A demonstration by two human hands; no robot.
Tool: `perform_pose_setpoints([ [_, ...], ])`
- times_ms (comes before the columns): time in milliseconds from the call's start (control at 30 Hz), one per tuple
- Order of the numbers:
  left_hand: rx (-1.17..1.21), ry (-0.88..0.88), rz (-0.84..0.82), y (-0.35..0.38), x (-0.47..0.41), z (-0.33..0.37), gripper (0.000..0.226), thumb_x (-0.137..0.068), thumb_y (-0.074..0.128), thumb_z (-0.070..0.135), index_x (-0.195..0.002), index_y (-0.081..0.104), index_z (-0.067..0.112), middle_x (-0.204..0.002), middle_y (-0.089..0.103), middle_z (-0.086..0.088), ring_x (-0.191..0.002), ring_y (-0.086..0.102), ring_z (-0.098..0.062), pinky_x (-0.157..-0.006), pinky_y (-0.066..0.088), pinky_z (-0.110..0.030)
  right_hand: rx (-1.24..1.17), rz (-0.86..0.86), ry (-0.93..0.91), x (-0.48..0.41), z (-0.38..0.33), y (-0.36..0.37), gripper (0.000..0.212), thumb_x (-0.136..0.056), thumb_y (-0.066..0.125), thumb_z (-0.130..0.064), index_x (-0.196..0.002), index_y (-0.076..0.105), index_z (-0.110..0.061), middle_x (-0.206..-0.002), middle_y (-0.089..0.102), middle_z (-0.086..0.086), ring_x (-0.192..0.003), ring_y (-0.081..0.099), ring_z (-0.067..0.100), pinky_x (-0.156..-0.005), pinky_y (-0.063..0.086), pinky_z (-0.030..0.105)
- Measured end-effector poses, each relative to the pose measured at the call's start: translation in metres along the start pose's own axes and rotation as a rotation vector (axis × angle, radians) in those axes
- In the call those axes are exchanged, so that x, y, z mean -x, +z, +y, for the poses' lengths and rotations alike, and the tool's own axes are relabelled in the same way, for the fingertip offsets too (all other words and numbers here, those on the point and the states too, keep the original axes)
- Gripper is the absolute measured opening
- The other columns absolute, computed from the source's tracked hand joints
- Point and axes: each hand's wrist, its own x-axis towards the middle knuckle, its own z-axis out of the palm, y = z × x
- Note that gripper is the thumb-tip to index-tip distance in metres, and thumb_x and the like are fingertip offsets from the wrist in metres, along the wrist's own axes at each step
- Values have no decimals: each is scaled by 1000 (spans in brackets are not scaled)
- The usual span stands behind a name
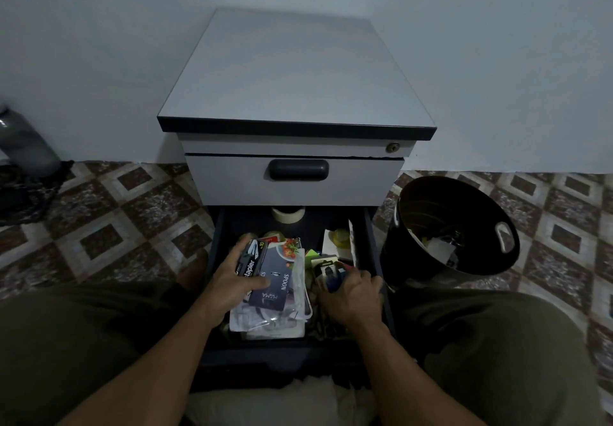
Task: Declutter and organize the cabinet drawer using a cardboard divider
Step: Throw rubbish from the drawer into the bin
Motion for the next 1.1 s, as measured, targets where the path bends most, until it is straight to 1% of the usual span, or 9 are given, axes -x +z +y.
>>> perform_pose_setpoints([
  [133, 10, -3, -3, -1, 1, 1, 102, -72, 82, -5, -148, 35, 44, -127, 61, 4, -107, 67, -17, -76, 59, -29, -71, 109, -75, -3, -6, -23, 56, -79, 65, -51, -121, 59, -15, -122, 60, 6, -115, 42, 30, -97, 41, 41],
  [233, 17, -3, 3, -1, 0, 2, 103, -71, 82, -6, -149, 35, 42, -128, 60, 4, -108, 67, -17, -80, 60, -33, -473, 37, -3, -8, -5, -38, 52, -76, 71, -44, -121, 65, -17, -116, 67, 4, -108, 59, 25, -94, 52, 45],
  [333, 18, 0, 9, -1, 1, 2, 102, -72, 82, -7, -149, 36, 42, -125, 61, 5, -107, 67, -17, -82, 60, -35, -773, 63, 92, -11, 2, -39, 20, -75, 70, -35, -89, 74, -22, -88, 74, 0, -84, 70, 23, -78, 59, 51],
  [400, 20, 0, 12, -1, 1, 2, 103, -71, 83, -6, -149, 36, 42, -127, 60, 5, -107, 66, -16, -84, 59, -36, -862, 90, 123, -14, 4, -41, 7, -81, 69, -25, -82, 74, -21, -86, 74, 2, -84, 71, 25, -76, 60, 51],
  [500, 19, -7, 13, -1, 1, 2, 104, -70, 84, -5, -148, 36, 44, -129, 59, 6, -109, 66, -16, -86, 59, -37, -852, 48, 178, -18, 7, -44, 11, -87, 64, -10, -87, 73, -15, -92, 72, 9, -83, 68, 26, -68, 61, 42],
  [600, 24, -4, 8, -1, 0, 2, 103, -70, 83, -5, -148, 36, 44, -129, 60, 4, -108, 66, -16, -85, 59, -36, -668, -31, 151, -20, 12, -38, 10, -86, 64, -15, -87, 74, -16, -87, 72, 9, -83, 68, 28, -73, 60, 43],
  [767, 23, -10, 3, -2, 1, 2, 102, -71, 83, -5, -146, 38, 46, -126, 61, 2, -105, 68, -17, -80, 60, -34, -338, -129, 29, -10, 11, -27, 22, -83, 70, -22, -105, 67, -19, -101, 64, 1, -93, 60, 18, -66, 47, 23],
  [900, 15, -10, 3, -2, 1, 2, 102, -70, 83, -5, -146, 39, 46, -126, 62, 1, -105, 68, -17, -78, 60, -33, -280, -164, -36, -6, 11, -15, 39, -74, 78, -28, -105, 55, -30, -121, 54, 6, -108, 57, 26, -78, 50, 30],
  [1100, -2, -3, -9, -2, 1, 1, 99, -71, 83, -4, -145, 40, 46, -125, 63, 2, -106, 68, -18, -81, 61, -36, -442, -282, -117, -3, 16, -7, 59, -65, 83, -28, -112, 52, -44, -125, 47, 7, -101, 59, 25, -87, 57, 43],
])
